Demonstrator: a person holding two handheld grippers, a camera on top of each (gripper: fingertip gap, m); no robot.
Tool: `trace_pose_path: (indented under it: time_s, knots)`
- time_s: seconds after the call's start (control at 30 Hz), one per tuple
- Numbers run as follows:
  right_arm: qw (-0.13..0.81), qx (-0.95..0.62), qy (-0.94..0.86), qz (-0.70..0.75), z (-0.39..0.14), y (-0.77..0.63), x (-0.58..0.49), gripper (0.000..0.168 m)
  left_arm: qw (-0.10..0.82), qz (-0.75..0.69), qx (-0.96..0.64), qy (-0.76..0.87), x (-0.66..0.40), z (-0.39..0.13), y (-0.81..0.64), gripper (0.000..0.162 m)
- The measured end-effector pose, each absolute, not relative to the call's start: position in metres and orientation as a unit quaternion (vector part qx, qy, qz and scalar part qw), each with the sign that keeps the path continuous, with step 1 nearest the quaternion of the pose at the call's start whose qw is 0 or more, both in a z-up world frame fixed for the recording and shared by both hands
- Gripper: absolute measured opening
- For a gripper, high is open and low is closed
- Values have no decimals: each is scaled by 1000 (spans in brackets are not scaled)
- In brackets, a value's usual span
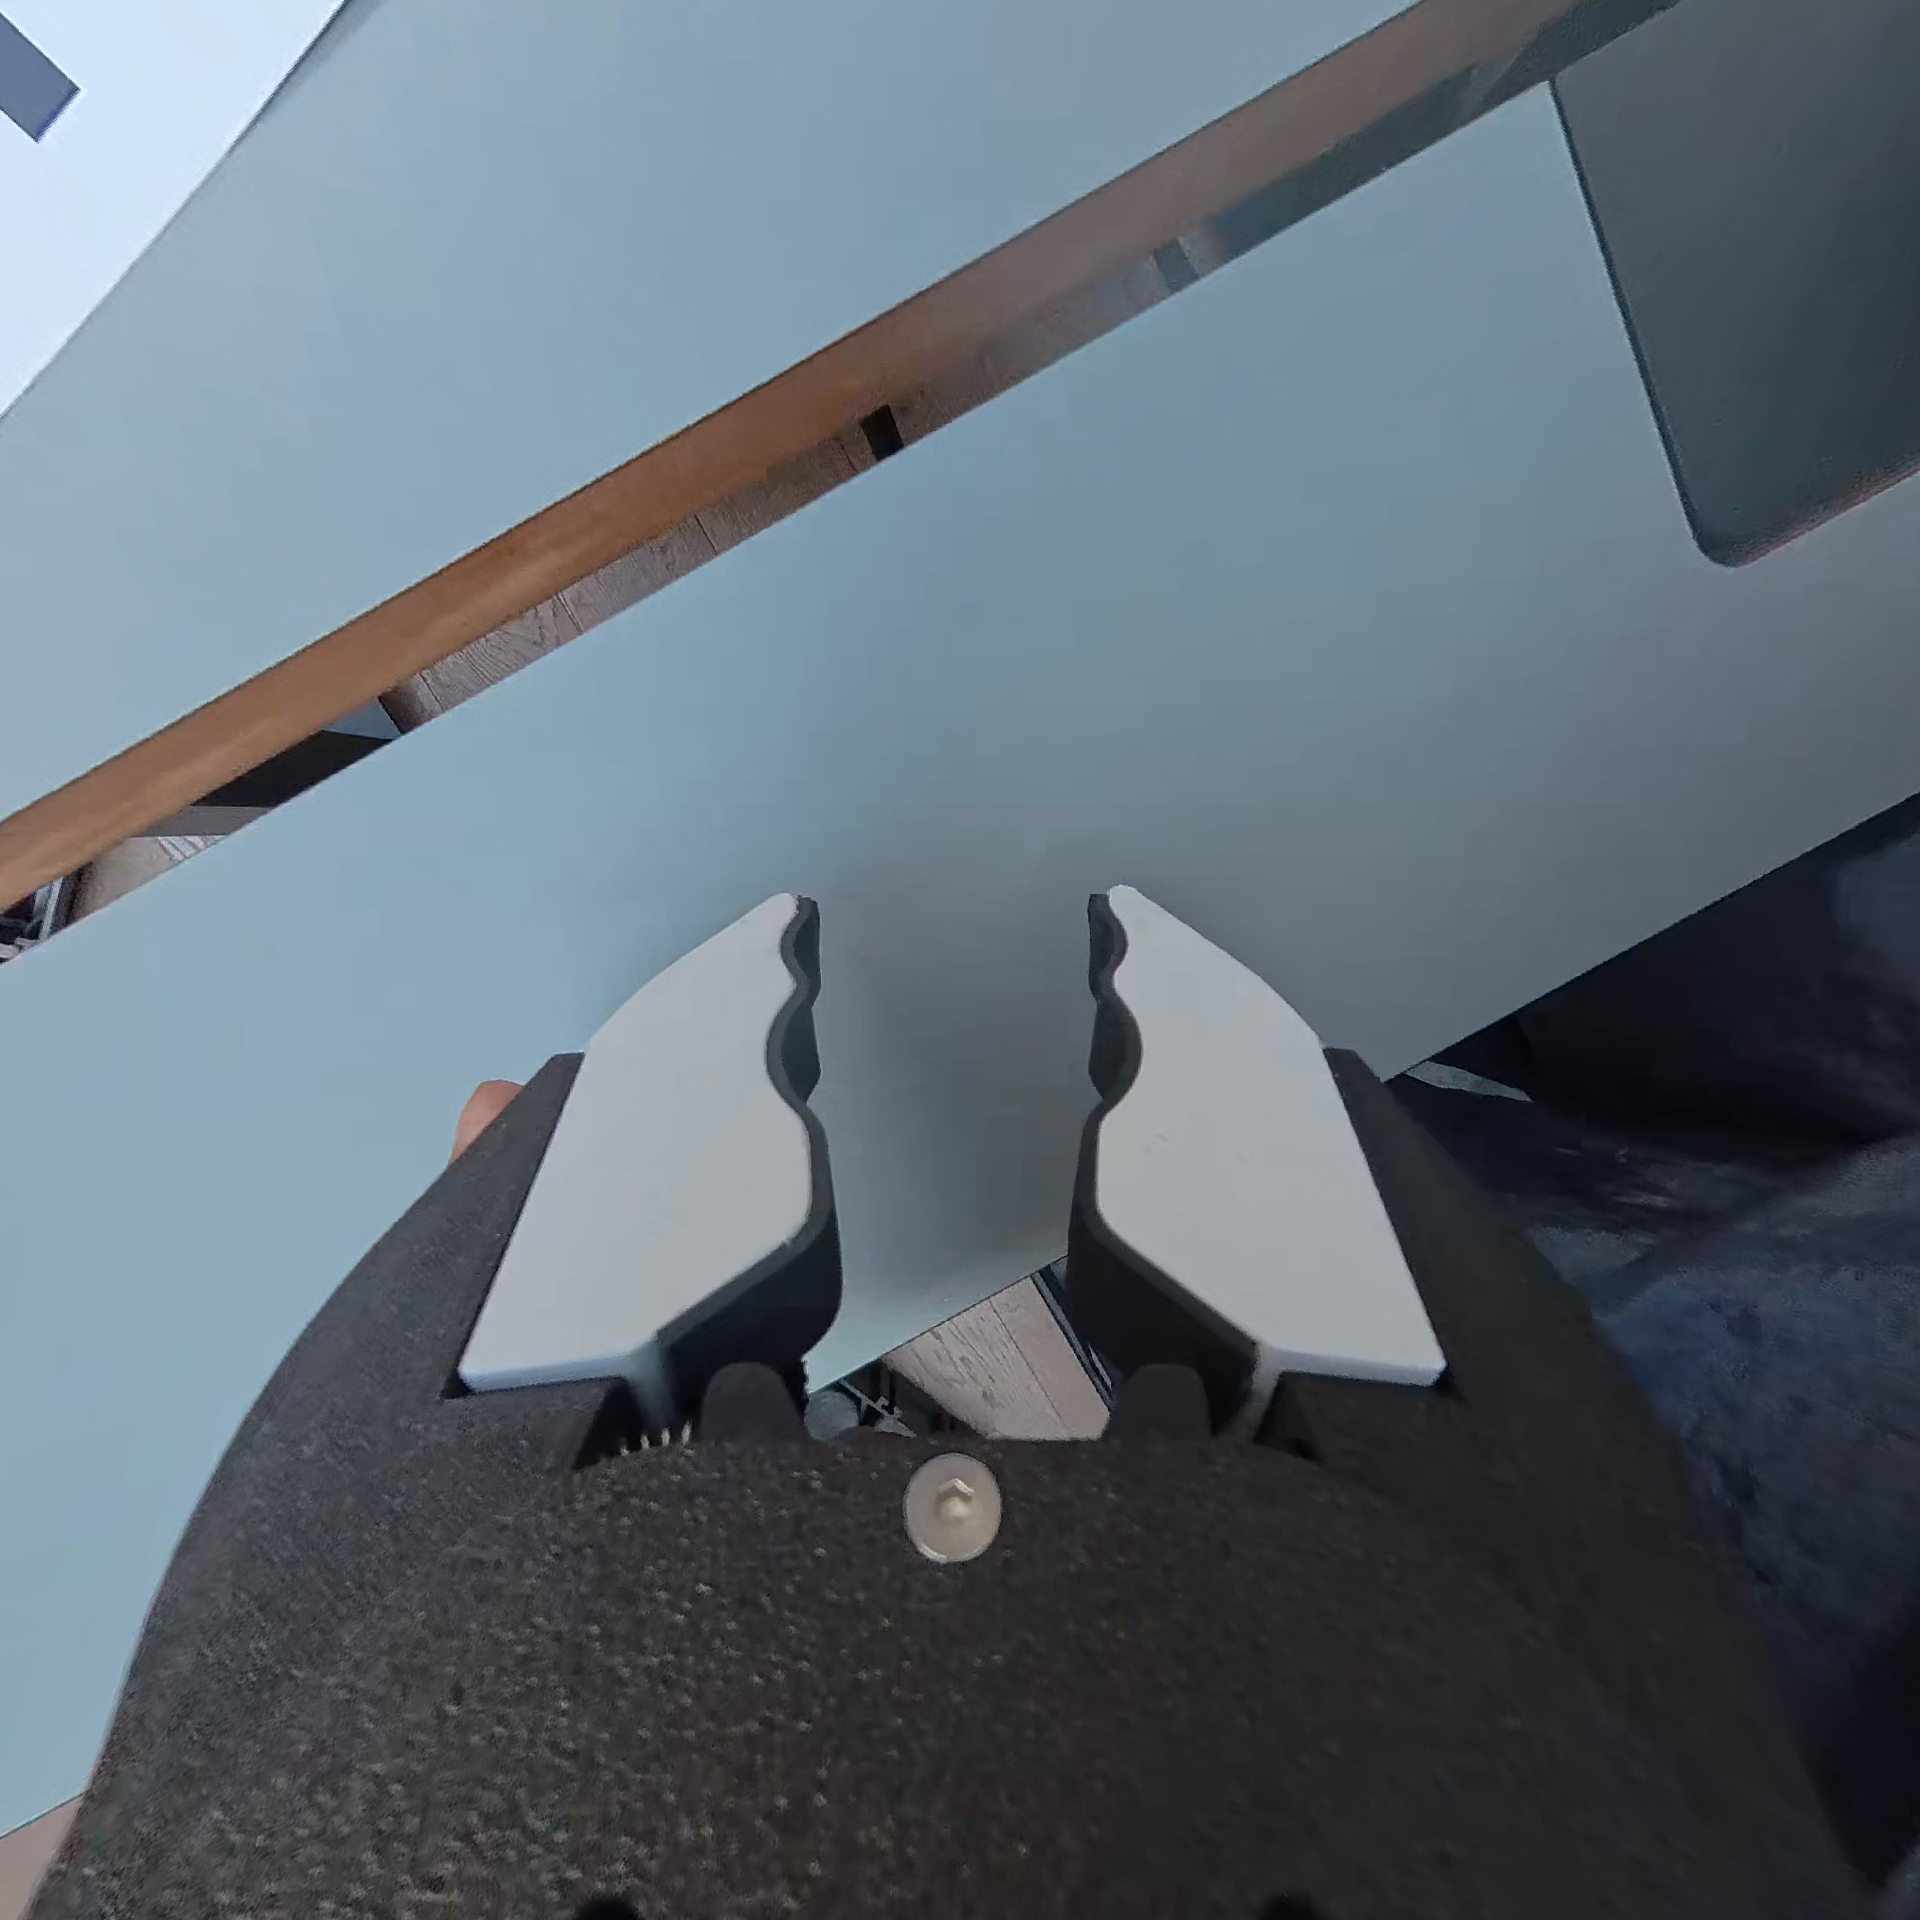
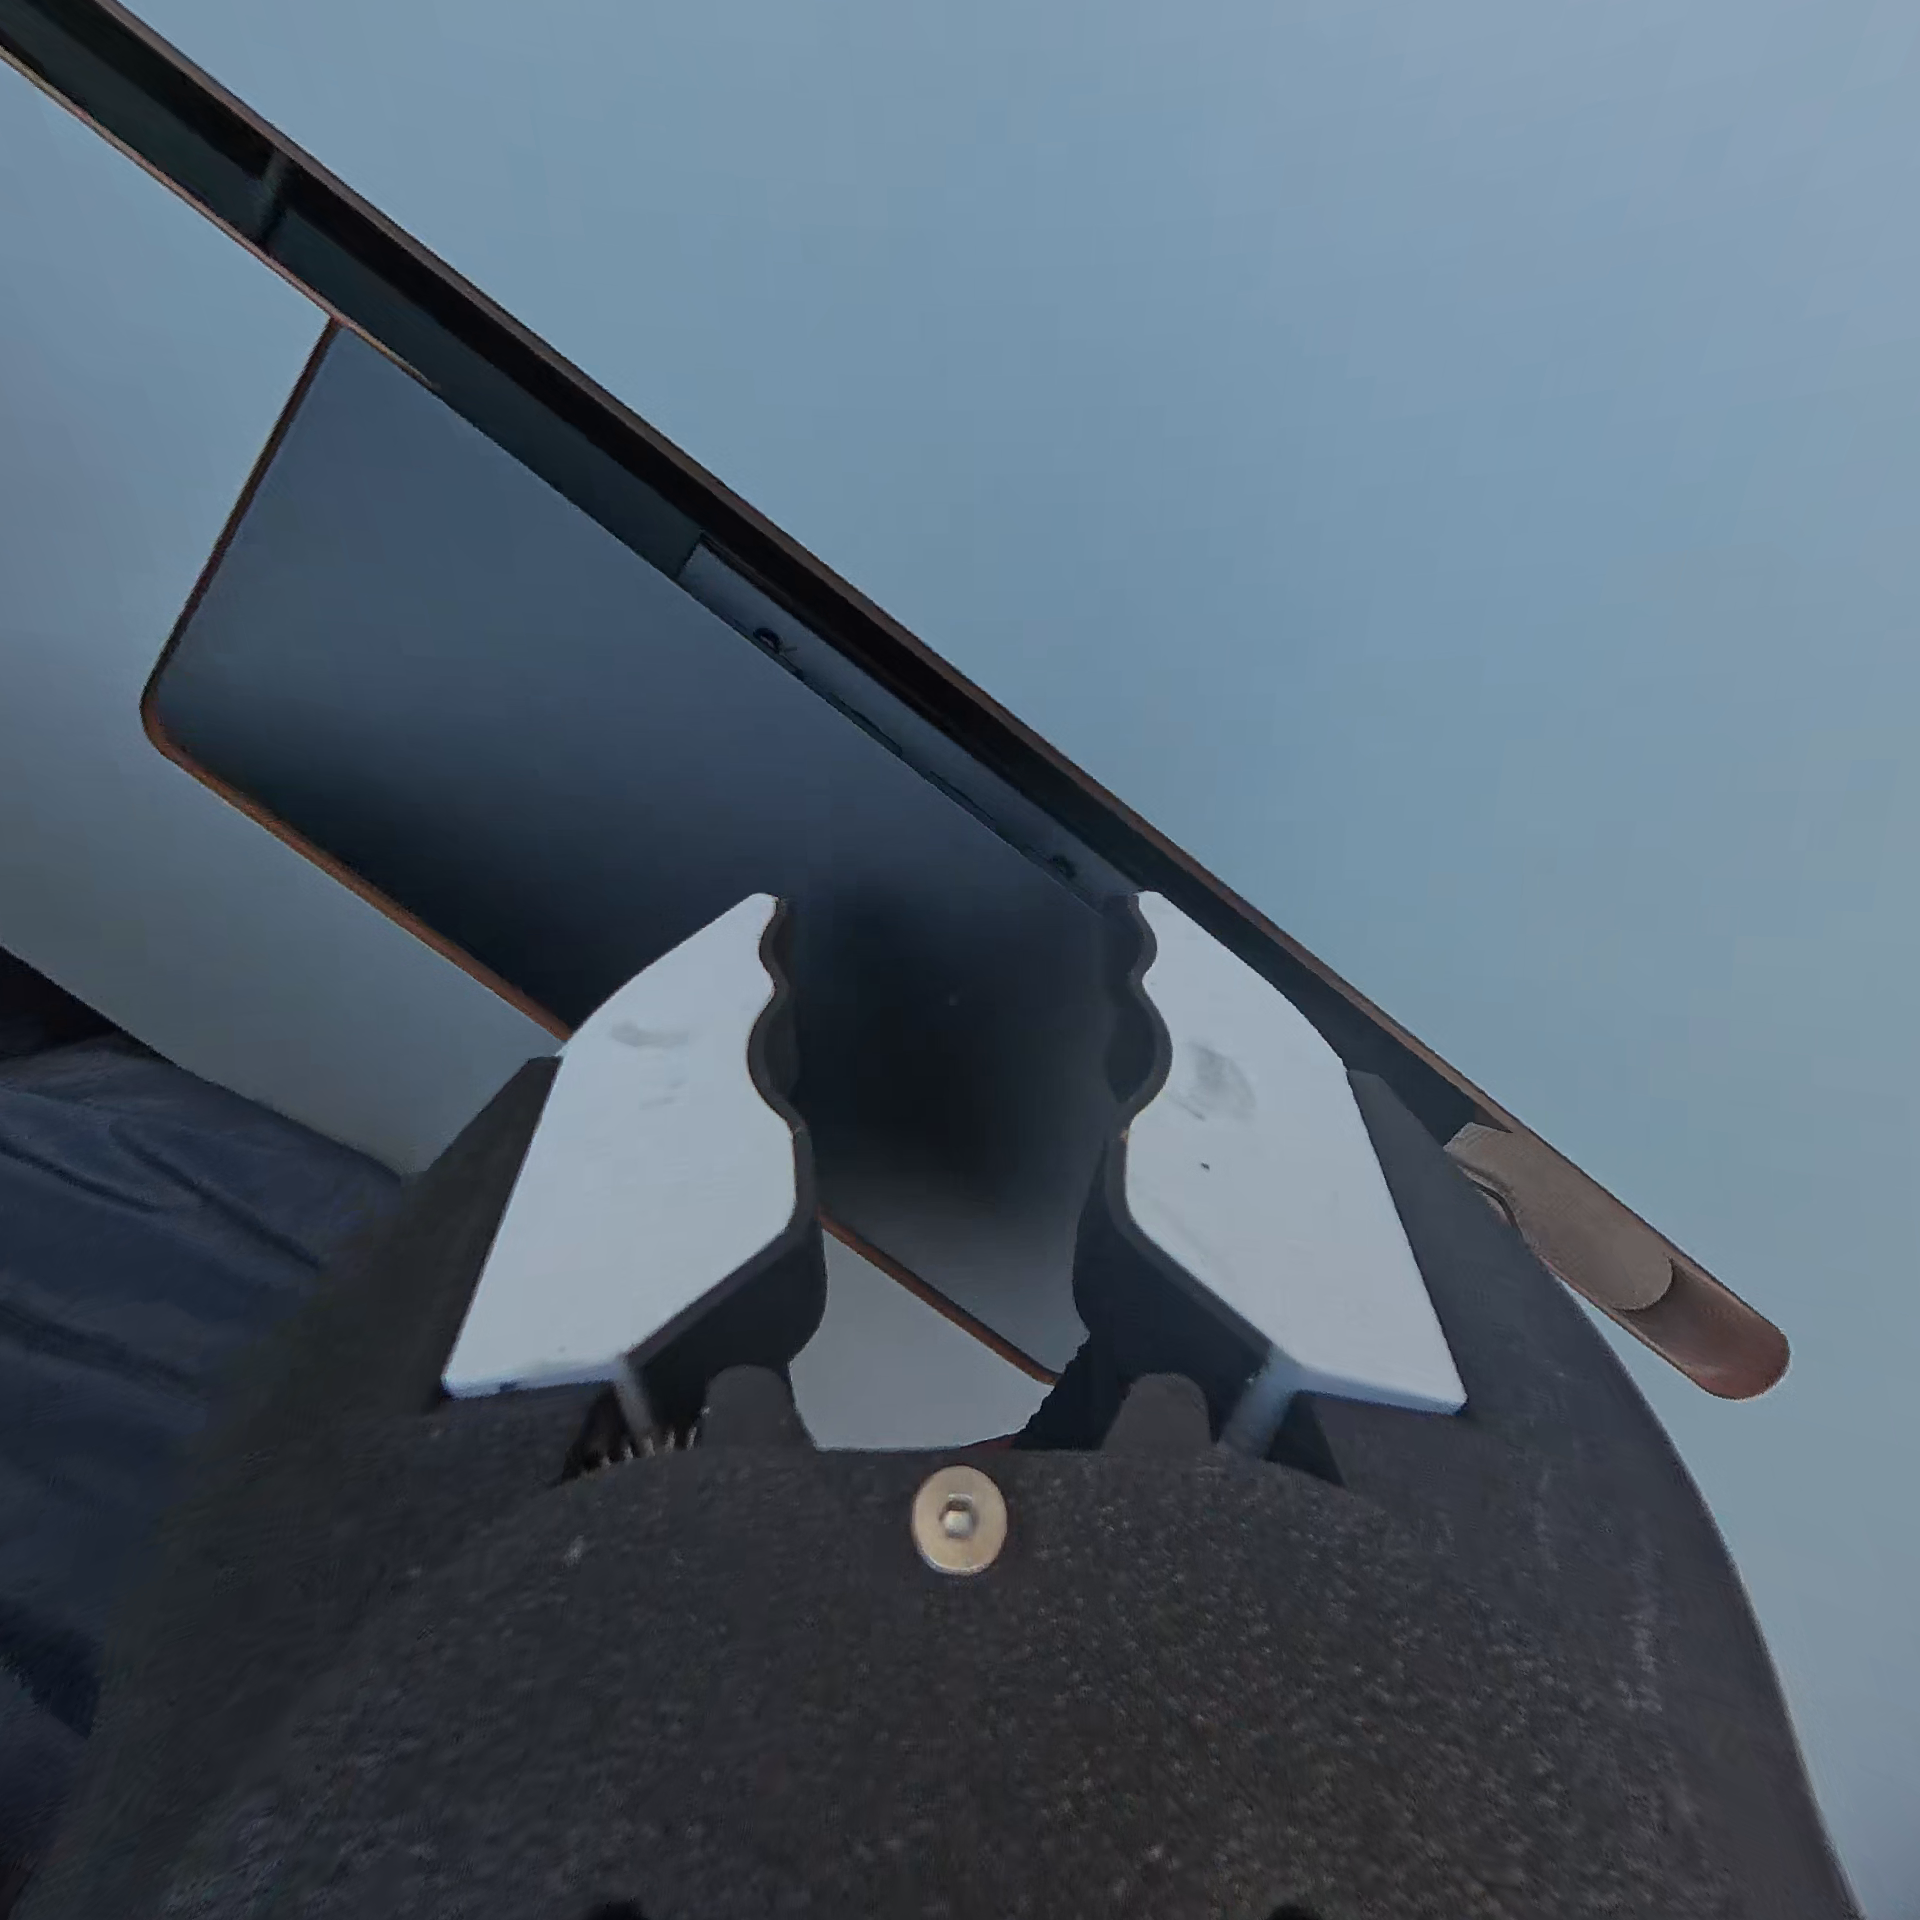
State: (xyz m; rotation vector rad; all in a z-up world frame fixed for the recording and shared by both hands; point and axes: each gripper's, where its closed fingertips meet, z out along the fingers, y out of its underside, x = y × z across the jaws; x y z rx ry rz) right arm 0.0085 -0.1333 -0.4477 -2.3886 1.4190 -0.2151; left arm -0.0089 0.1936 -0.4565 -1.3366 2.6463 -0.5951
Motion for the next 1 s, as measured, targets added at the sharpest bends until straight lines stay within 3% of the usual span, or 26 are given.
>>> trace_pose_path:
  time_s: [0.17, 0.63, 1.0]
  knots:
    - [166, -859, 480, -61, -459, -121, -5, 57, 9, -168, -473, 865, -32, -470, 205, 53]
    - [159, -894, 414, -62, -458, -109, 0, 58, 77, -186, -494, 846, -61, -463, 222, 51]
    - [168, -925, 327, -97, -432, -118, 22, 58, 60, -140, -485, 861, -65, -473, 214, 53]
